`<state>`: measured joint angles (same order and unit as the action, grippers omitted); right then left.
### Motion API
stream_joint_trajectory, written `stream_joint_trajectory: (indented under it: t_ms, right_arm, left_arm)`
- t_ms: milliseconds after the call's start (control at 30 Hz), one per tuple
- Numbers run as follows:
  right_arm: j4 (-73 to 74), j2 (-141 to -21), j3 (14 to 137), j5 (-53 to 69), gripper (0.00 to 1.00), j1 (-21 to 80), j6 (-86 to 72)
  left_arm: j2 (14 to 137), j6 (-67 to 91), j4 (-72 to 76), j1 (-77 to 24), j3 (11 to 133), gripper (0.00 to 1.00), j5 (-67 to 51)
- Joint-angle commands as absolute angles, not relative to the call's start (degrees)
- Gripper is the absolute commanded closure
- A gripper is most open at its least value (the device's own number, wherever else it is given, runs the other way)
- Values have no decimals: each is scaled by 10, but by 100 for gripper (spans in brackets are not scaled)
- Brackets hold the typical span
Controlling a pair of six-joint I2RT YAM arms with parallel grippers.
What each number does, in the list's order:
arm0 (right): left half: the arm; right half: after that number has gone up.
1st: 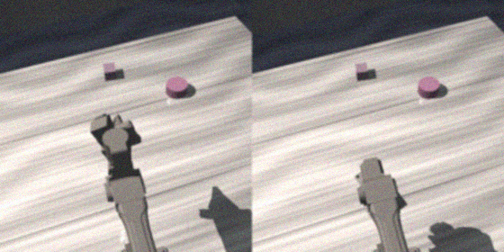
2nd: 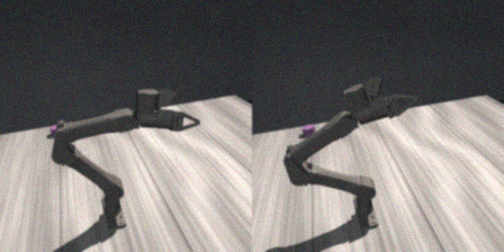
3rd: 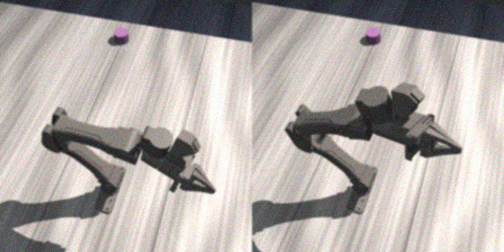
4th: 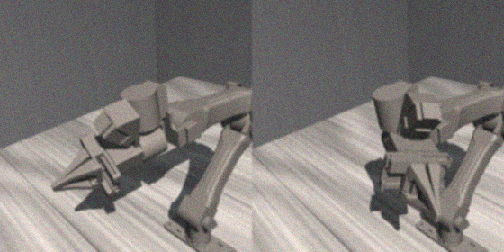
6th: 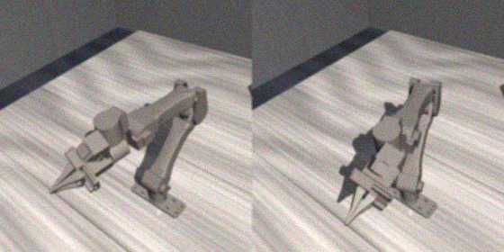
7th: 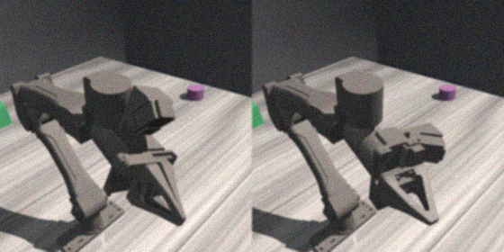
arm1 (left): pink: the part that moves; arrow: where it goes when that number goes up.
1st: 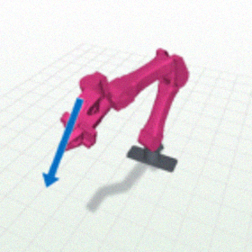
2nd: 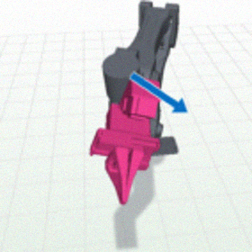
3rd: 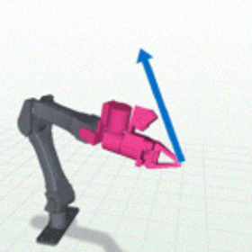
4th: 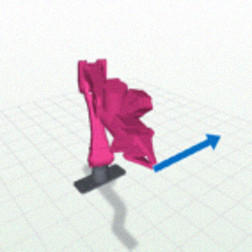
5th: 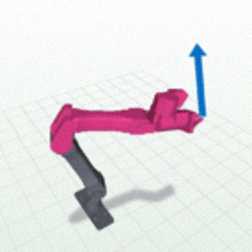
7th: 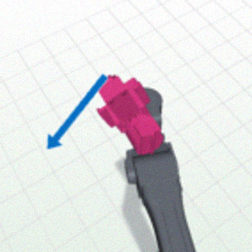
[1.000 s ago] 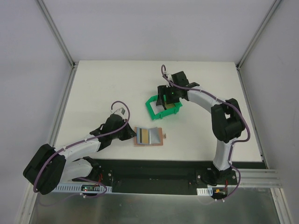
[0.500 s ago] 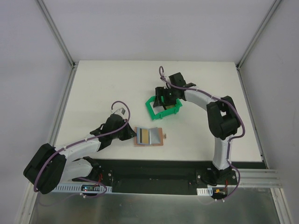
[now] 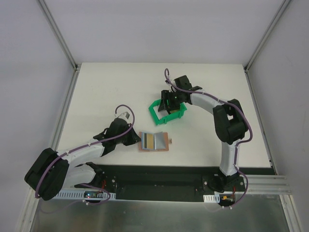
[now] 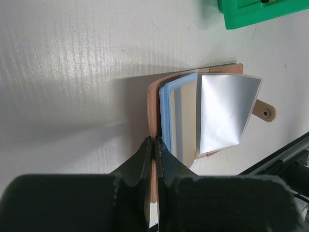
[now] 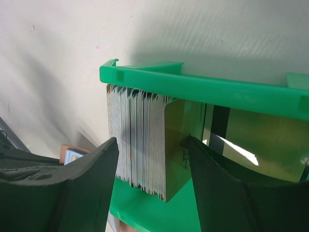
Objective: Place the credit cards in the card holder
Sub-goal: Pick up the credit card from the storage box.
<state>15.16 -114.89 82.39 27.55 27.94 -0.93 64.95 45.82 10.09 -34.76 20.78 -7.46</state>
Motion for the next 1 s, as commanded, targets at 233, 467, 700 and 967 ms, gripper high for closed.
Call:
stream_joint_trajectory:
  t_ms: [233,467,700,967]
  right_arm:
    - [136,-1118,834,300,53,278,-21]
    - [136,-1111,833,303,62,274,-20]
    - [136,-1107,834,310,74,272,-22]
    - [136,-1103,833,316,75,270,-25]
  left_arm:
    - [650,454,110,-344,222,100,-83]
    - [650,454,112,-344,221,100,-81]
    - [656,454,115,-345,221,100,-84]
    - [663,453,118,-344,225,100,-89]
